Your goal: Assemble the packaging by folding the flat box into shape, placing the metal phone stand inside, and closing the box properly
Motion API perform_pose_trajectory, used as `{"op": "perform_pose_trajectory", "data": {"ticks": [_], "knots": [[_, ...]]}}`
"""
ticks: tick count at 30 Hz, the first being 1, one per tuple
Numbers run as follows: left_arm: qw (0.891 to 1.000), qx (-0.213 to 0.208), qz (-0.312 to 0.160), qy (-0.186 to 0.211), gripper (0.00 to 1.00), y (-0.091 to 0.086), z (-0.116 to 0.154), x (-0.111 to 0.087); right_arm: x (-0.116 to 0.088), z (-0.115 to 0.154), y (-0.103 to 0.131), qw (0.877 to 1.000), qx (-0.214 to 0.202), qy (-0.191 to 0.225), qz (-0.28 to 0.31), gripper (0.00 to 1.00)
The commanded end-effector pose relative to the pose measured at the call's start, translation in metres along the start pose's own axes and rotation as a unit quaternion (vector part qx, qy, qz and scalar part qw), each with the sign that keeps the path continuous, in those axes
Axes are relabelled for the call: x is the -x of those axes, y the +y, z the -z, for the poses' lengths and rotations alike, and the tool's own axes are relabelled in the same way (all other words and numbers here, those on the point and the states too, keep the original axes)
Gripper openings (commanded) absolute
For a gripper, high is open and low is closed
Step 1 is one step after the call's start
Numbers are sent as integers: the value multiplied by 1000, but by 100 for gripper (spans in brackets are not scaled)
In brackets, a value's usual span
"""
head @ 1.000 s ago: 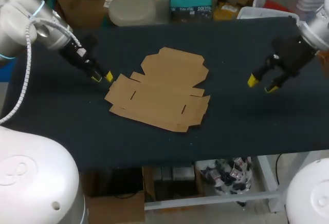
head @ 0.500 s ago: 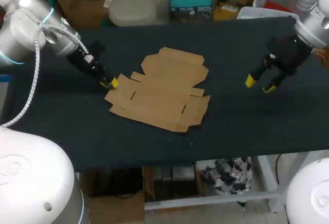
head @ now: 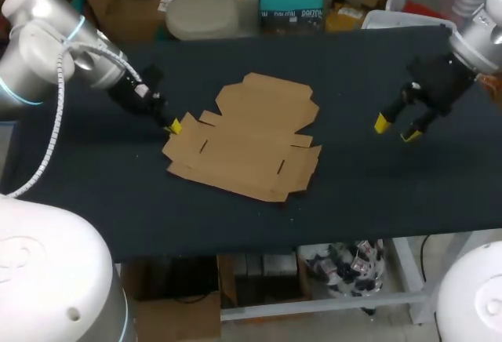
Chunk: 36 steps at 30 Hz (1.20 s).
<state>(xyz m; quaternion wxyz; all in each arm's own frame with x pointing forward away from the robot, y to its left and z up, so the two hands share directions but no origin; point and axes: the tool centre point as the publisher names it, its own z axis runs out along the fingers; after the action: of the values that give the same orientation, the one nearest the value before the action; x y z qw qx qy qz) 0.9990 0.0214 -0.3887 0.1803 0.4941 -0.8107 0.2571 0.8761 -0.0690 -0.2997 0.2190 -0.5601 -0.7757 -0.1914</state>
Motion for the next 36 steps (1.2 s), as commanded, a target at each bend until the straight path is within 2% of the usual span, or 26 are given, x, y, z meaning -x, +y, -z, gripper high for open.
{"op": "perform_pose_trajectory", "data": {"ticks": [1, 8, 12, 21, 26, 29, 30, 31, 32, 36], "knots": [[1000, -19, 22, -8, 0, 12, 1, -16, 0, 1, 1, 1000, -2, 0, 0, 100], [995, -58, 85, 4, 0, 26, -2, -37, 0, 1, 1, 1000, -2, 0, 0, 100], [987, -96, 126, 16, 0, 31, -2, -45, 0, 1, 1, 1000, -2, 0, 0, 100], [969, -165, 183, 34, 0, 36, -7, -57, 0, 1, 1, 1000, -2, 0, 0, 100], [965, -163, 201, 35, 0, 40, -18, -63, 0, 1, 1, 1000, -2, 0, 0, 100], [967, -149, 203, 36, 0, 42, -22, -66, 0, 1, 1, 1000, -2, 0, 0, 100], [968, -143, 201, 39, 25, 42, -23, -66, 0, 1, 1, 1000, -2, 0, 0, 100], [968, -142, 202, 37, 73, 43, -23, -67, 0, 1, 1, 1000, -2, 0, 0, 100], [970, -134, 200, 31, 99, 43, -23, -68, 0, 1, 1, 1000, -2, 0, 0, 100], [974, -114, 193, 22, 100, 45, -17, -68, 0, 1, 1, 1000, -2, 0, 0, 100]]}}
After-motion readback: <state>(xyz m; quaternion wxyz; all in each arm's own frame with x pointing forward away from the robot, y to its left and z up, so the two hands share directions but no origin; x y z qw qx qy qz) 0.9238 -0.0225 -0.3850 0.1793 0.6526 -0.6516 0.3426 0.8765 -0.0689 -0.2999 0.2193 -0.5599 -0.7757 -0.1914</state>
